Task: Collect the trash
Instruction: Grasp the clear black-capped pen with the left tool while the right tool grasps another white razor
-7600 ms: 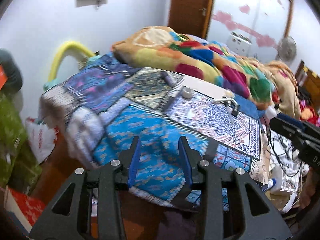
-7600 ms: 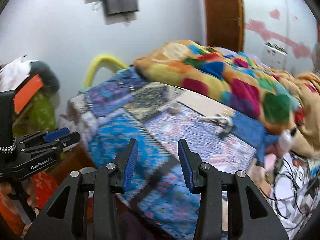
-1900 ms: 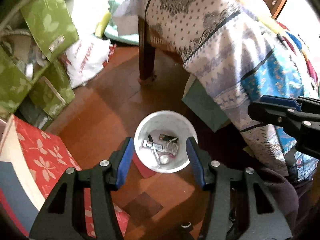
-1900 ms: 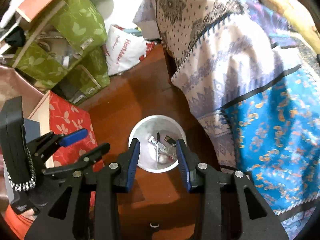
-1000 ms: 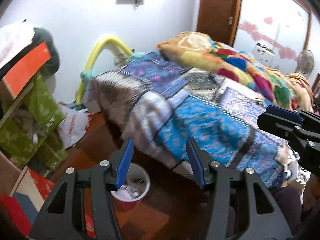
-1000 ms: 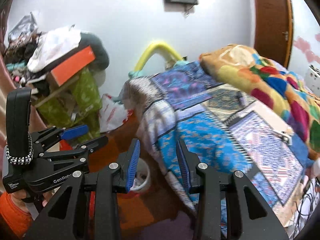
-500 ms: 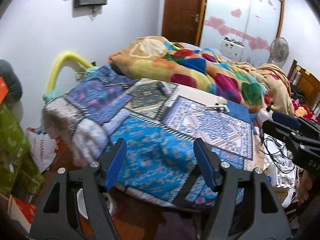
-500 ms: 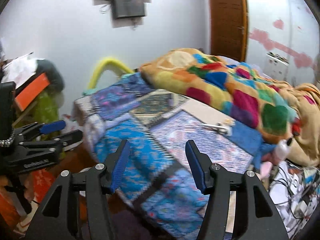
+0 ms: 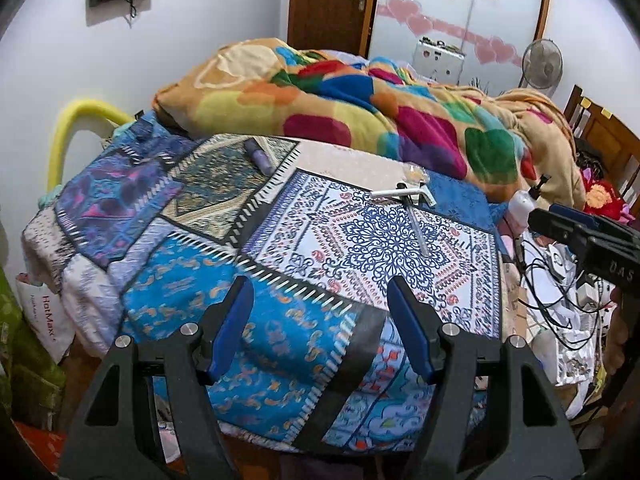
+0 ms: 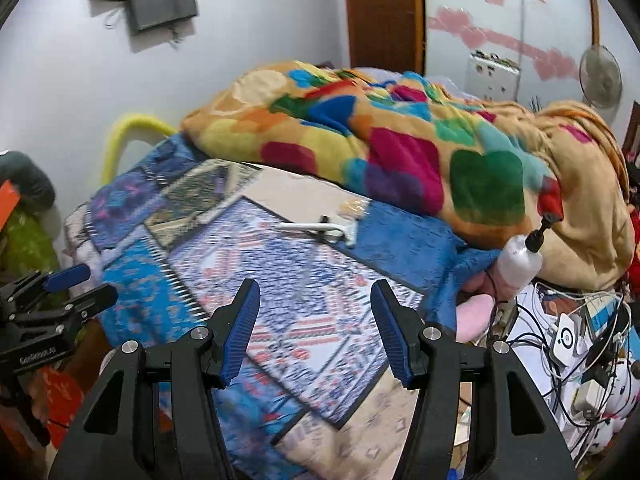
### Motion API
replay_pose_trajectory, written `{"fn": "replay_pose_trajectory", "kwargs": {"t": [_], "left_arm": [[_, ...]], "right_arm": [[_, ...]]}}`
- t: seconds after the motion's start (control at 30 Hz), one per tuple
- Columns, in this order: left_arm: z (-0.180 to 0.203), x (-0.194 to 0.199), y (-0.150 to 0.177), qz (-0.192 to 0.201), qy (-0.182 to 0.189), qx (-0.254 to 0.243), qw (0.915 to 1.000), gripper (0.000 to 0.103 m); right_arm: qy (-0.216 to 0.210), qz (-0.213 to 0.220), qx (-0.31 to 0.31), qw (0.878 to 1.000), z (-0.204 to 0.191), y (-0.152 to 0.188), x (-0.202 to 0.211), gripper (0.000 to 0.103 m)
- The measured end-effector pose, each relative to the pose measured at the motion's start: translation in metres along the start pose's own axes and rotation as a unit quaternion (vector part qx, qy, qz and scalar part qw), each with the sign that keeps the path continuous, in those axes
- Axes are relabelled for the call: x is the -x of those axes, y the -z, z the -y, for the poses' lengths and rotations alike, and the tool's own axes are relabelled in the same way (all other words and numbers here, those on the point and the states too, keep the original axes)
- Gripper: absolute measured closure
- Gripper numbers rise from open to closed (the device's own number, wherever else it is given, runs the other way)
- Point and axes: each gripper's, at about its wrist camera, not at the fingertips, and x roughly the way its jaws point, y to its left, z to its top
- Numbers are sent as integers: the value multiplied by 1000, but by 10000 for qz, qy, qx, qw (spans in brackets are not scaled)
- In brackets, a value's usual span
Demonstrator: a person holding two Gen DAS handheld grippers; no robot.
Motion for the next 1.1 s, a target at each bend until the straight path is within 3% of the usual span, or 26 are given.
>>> {"fn": "replay_pose_trajectory", "kwargs": {"t": [0.37, 0.5, 0.63, 0.9, 0.97, 1.1], "left_arm": [[18, -79, -10, -297, 49, 37, 9995, 35], [25, -103, -13, -352, 50, -67, 9993, 35], [31, -120, -17, -344, 49, -168, 9993, 35], [45, -142, -31, -344, 208, -198, 9990, 35], [48, -147, -34, -367, 248, -165, 9989, 35], [59, -151, -37, -416, 416, -123, 9982, 35]], "right_arm": [[-77, -680, -521, 9963, 38, -10, -103, 49], [-86, -649, -519, 9965, 40, -19, -128, 52], [-33, -636, -352, 9973, 41, -31, -150, 66], [9, -681, 8, 9977, 35, -34, -176, 75], [-9, -648, 57, 9979, 34, -34, -176, 91], [-130, -601, -58, 9981, 39, -34, -176, 92]]}}
